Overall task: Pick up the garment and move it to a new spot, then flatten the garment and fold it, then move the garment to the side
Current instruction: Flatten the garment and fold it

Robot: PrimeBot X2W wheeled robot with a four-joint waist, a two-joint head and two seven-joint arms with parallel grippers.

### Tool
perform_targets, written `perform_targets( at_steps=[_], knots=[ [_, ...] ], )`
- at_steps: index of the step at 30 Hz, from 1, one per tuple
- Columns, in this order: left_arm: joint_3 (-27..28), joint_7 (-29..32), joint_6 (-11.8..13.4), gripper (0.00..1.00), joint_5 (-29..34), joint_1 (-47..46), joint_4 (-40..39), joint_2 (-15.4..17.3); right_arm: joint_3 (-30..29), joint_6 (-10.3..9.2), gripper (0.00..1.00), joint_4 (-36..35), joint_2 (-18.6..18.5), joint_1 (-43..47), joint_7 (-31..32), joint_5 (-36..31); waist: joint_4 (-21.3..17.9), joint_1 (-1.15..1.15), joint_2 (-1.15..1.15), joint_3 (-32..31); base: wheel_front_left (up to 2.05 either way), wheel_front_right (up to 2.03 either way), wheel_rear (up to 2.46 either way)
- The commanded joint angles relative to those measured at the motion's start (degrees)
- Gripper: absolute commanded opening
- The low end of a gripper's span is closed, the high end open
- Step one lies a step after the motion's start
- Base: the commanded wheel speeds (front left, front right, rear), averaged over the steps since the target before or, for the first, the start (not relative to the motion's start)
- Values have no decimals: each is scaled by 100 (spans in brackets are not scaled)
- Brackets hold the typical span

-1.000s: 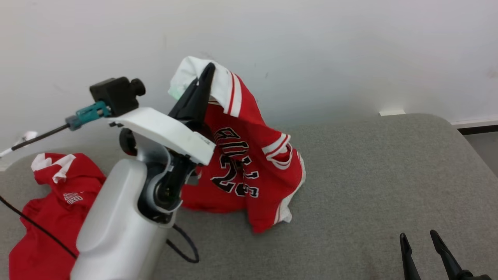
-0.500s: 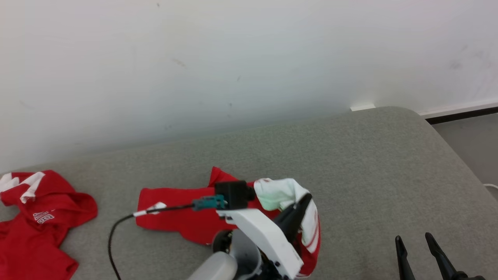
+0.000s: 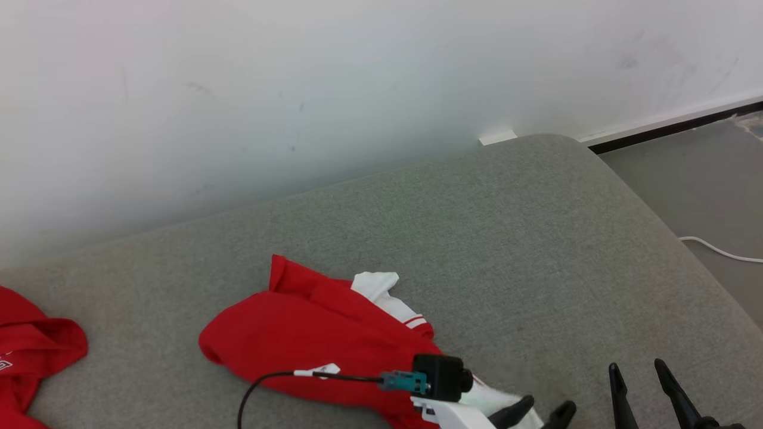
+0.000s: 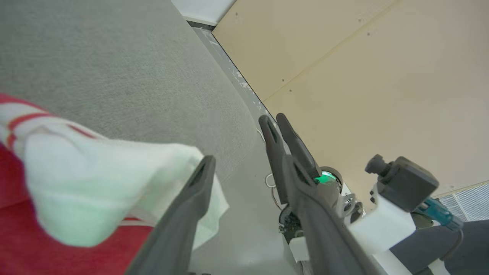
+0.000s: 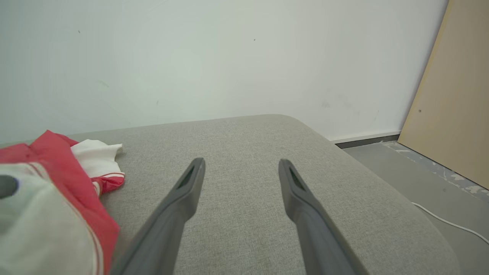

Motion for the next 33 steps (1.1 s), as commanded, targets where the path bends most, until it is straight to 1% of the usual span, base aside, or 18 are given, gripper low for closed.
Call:
perform_targets(
  at_steps=[1,2,5,8,14,19,21,26,30,33],
  knots=[
    [-117,-28,-42,100,-161,-72,-13,17,-29,-16,100,-4,-4,13,5,-11,-6,0,0,25,0,0,0],
    [-251,-23,-83,100,-277,-124,-58,17,-51,-16,100,-13,-3,21,5,-16,4,0,0,38,0,0,0],
    [-345,-79,-117,100,-396,-235,-125,18,-67,-16,100,-14,-1,-8,5,-27,37,0,0,56,0,0,0],
    [-262,-284,-38,100,-147,-469,54,33,-71,-16,100,-26,1,-54,5,-40,80,0,0,77,0,0,0],
    [-78,-948,167,100,636,-961,703,524,-55,-16,100,-62,3,-56,5,-50,122,0,0,101,0,0,0],
    [332,-1233,299,100,821,-972,1239,956,-85,-16,100,-93,-22,2,5,-52,144,0,0,138,0,0,0],
    [400,-1259,289,100,825,-970,1511,1079,-80,-16,100,-101,-23,-14,5,-56,140,0,0,173,0,0,0],
    [282,-1017,118,100,1010,-1415,2164,1279,17,-16,100,-126,-5,-166,5,-49,79,0,0,389,0,0,0],
    [-60,-453,-132,100,1255,-1940,2660,1300,143,-16,100,-81,30,-270,5,-19,-22,0,0,604,0,0,0],
    [-269,123,-300,100,1265,-2255,3012,1258,228,-16,100,-50,42,-346,5,6,-109,0,0,733,0,0,0]
  ],
)
